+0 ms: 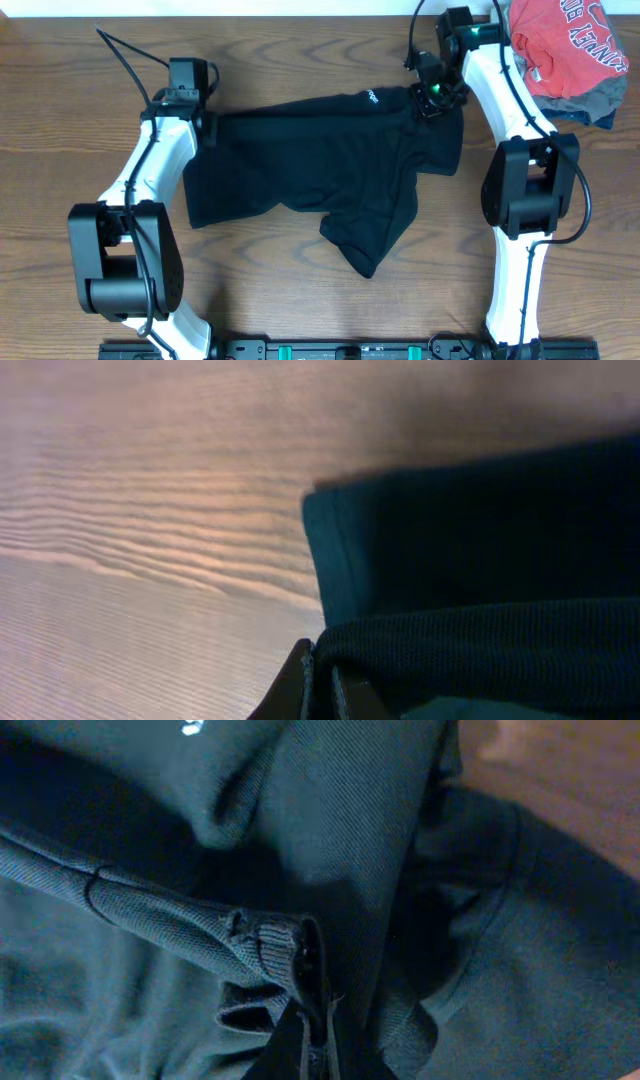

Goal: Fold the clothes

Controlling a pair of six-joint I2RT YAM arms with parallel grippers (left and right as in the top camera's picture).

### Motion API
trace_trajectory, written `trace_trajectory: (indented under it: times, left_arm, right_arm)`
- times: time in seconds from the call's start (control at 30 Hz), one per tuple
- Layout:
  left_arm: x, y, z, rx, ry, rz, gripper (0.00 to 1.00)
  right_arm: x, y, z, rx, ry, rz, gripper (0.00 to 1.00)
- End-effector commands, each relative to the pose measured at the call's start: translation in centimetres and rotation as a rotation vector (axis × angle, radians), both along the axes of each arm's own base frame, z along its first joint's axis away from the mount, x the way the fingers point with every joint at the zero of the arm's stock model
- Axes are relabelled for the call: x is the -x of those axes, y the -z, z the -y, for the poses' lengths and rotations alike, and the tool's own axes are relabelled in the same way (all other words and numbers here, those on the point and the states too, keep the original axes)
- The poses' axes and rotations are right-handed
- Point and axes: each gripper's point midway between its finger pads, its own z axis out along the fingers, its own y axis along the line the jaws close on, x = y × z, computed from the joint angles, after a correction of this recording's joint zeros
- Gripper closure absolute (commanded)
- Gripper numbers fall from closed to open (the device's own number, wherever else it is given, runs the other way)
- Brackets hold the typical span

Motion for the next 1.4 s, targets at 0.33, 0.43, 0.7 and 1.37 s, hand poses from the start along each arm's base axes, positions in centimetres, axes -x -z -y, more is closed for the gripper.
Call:
trace_trajectory:
  times: [0.33,0.43,0.7,1.37]
  left_arm:
    - [0.0,-1.5,-0.4,0.021,-0.037,0.028,0.18]
    - [0.8,-4.5,-0.4,0.039,-0.073,0.054,0.16]
    - [6.0,-11.1,3.0,0.321,-0.19,0.141,0.16]
    - [16.3,-3.0,4.1,0.413,-0.449,-0.134,0.16]
  right_arm:
    - [-0.6,-2.2,1.4,0.011,0.038,0.016,0.39]
    - [-0.3,-5.8,0.7,-0.03,0.034,0.043,0.41]
    - [3.7,-14.5,-1.8,-0.14,-0.008,0.098,0.41]
    - [12.1,-12.6,-1.1,0.157,0.353,0.028,0.53]
